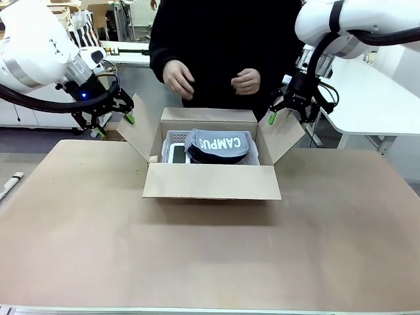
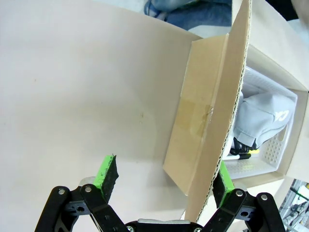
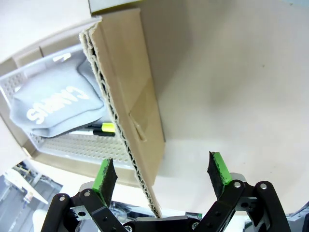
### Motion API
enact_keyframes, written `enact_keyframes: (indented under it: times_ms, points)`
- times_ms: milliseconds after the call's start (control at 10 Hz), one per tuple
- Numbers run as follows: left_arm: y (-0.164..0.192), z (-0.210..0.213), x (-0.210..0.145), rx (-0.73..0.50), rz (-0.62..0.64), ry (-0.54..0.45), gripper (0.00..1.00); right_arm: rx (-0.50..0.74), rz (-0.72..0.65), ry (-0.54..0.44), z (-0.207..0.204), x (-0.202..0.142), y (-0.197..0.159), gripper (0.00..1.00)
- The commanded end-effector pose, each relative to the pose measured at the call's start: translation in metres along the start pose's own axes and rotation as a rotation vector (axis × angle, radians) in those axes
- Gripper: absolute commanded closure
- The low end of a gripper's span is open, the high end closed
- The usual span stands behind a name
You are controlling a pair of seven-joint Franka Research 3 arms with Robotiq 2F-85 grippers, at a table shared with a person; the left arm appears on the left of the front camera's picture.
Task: Pack the gift set into the box.
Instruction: Lift both hands away from the flaps of the Package Box.
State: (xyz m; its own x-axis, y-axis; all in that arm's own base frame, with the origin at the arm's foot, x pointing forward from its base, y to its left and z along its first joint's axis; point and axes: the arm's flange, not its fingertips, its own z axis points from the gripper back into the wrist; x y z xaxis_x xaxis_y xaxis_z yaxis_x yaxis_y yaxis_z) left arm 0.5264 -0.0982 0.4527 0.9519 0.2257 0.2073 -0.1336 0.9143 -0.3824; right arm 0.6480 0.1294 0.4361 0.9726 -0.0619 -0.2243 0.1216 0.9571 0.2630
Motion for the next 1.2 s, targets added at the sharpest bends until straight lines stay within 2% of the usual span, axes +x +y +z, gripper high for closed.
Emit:
enact_keyframes:
  times_ms: [0,1100]
  points:
    - [0.0007,0.0012,-0.0018,0.016,0.003,-0.009,0.00,-0.025,0.003,-0.005,0.0001,-0.0006,-0.0015,0.00]
    - [0.0007,0.0012,-0.0018,0.016,0.003,-0.009,0.00,-0.025,0.003,-0.005,0.0001,-0.0006,-0.0015,0.00]
